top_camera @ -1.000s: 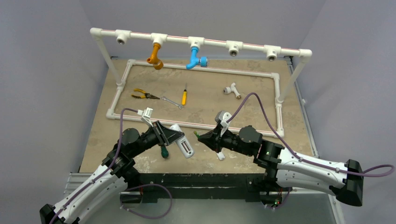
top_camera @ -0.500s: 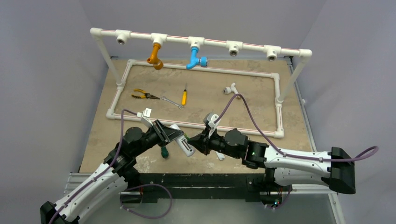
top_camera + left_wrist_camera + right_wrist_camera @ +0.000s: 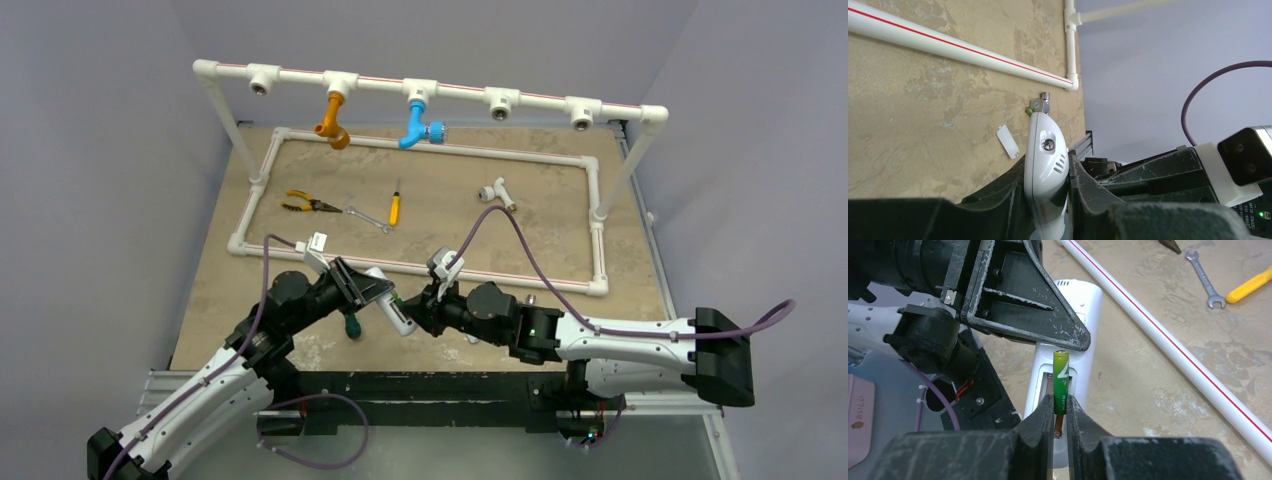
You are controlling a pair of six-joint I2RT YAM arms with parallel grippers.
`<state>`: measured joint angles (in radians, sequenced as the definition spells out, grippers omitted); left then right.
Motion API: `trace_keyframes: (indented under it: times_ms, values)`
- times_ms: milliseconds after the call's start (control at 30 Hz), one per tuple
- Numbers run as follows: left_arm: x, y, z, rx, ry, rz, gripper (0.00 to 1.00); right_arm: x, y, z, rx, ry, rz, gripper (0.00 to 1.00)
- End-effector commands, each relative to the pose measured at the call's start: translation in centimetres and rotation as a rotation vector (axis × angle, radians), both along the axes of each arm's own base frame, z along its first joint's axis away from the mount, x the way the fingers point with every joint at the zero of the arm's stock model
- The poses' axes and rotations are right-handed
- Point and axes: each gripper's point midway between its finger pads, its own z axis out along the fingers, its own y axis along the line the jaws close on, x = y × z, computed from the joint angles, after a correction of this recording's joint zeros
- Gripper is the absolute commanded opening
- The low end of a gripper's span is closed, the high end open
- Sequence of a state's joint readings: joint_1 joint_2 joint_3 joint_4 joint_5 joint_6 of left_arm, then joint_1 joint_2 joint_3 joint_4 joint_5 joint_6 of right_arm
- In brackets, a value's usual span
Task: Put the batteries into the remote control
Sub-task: Load the battery into the remote control.
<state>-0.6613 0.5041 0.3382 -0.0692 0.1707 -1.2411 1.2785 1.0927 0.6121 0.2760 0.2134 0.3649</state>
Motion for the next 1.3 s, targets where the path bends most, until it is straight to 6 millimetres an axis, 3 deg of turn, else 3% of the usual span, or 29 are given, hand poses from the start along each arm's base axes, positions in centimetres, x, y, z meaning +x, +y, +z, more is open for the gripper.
trace_keyframes:
  times_ms: [0,600,1267]
  values:
    - [0.1,-0.2,1.2,-0.048,-0.027,-0.001,0.00,0.6,0.1,2.4,0.057,-0.015,-0.049,0.00]
    - [0.1,-0.3,0.8,-0.051,0.003,-0.001,0.00,0.2,0.3,1.3,0.008,-0.012,-0.045,0.00]
    - [-0.1,-0.6,1.6,-0.083,-0.020,-0.020,0.00,-0.2,0.6,0.9,-0.007,-0.001,-0.026,0.12]
